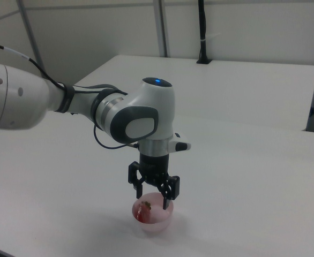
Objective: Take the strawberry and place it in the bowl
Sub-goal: 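Open the gripper to drop the strawberry and raise away from the bowl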
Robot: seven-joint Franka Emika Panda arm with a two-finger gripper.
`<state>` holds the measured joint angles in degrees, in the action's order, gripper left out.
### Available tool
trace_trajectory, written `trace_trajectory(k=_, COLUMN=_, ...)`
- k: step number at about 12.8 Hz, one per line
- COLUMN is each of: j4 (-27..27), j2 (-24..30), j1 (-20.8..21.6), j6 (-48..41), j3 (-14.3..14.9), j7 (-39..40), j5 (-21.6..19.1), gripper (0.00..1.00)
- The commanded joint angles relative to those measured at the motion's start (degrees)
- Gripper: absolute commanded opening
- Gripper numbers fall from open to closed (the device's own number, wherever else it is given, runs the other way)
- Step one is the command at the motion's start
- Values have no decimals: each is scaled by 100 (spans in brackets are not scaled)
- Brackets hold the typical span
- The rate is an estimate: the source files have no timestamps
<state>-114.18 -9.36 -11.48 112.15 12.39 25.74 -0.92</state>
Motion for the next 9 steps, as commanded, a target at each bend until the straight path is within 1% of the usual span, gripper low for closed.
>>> trace_trajectory(k=1, j4=210, j2=232, j1=84, j6=-253, j3=-26, j7=-384, j5=22, gripper=100)
trace_trajectory(k=2, j4=455, j2=346, j1=110, j6=-542, j3=-43, j7=-925, j5=13, gripper=100)
trace_trajectory(k=4, j4=939, j2=426, j1=338, j6=-868, j3=-52, j7=-1526, j5=13, gripper=100)
trace_trajectory(k=5, j4=1341, j2=505, j1=383, j6=-1244, j3=-52, j7=-1894, j5=13, gripper=100)
trace_trajectory(k=7, j4=1870, j2=602, j1=497, j6=-1773, j3=-61, j7=-2108, j5=-22, gripper=100)
trace_trajectory(k=8, j4=2169, j2=689, j1=584, j6=-2132, j3=-131, j7=-2143, j5=-57, gripper=100)
trace_trajectory(k=9, j4=2320, j2=760, j1=611, j6=-2344, j3=-236, j7=-2248, j5=-92, gripper=100)
